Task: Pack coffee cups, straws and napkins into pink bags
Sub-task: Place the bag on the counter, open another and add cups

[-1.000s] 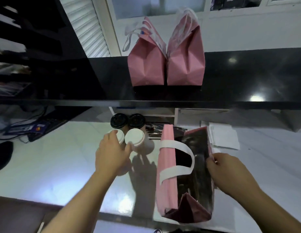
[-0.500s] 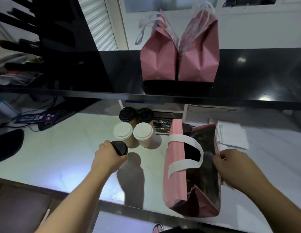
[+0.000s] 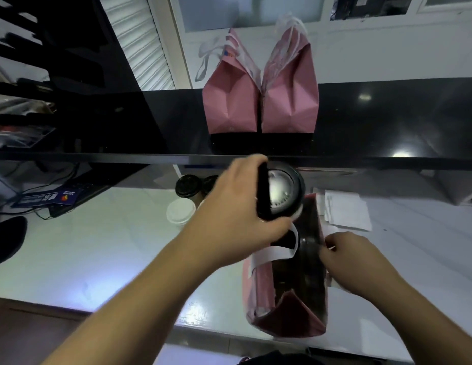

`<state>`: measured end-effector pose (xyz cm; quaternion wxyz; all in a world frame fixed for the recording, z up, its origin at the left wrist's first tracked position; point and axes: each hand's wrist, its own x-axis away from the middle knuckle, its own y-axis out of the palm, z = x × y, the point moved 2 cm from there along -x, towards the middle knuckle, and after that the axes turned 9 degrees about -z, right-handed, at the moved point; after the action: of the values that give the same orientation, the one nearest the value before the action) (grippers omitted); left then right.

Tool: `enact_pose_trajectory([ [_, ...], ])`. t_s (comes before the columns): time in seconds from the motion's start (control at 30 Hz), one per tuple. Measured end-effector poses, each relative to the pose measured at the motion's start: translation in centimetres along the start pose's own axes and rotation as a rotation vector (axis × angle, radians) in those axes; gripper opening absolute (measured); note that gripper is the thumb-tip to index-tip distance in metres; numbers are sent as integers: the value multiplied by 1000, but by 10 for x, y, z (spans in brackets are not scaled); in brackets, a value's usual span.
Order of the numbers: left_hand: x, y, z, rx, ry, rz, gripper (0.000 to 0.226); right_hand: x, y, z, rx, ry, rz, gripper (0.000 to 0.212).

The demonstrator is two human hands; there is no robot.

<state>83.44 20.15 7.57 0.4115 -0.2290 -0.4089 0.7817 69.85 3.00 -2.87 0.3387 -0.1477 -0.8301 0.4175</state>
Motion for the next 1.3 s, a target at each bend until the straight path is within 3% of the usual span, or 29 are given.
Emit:
enact_pose_trajectory([
  [0.2, -31, 69, -2, -121, 29, -352, 83, 5, -6, 11, 20, 14, 5, 42],
  [0.3, -42, 91, -8, -252, 3, -543, 95, 5, -6, 16, 28, 17, 7, 39],
  [0.37, -48, 103, -10, -393, 42, -607, 87, 3, -4, 18, 35, 18, 11, 36],
  [0.47, -48, 118, -13, -586, 130, -649, 71, 1, -3, 22, 45, 20, 25, 34],
  [0.7, -37, 144, -32, -623, 143, -739, 65, 3, -2, 24, 24, 14, 34, 41],
  [1.17, -30, 172, -48, -645, 196, -675, 86, 11, -1, 21, -10, -10, 50, 37],
  [1.3, -34, 171, -47, -616, 191, -698, 80, 10, 0, 25, -12, 12, 43, 33],
])
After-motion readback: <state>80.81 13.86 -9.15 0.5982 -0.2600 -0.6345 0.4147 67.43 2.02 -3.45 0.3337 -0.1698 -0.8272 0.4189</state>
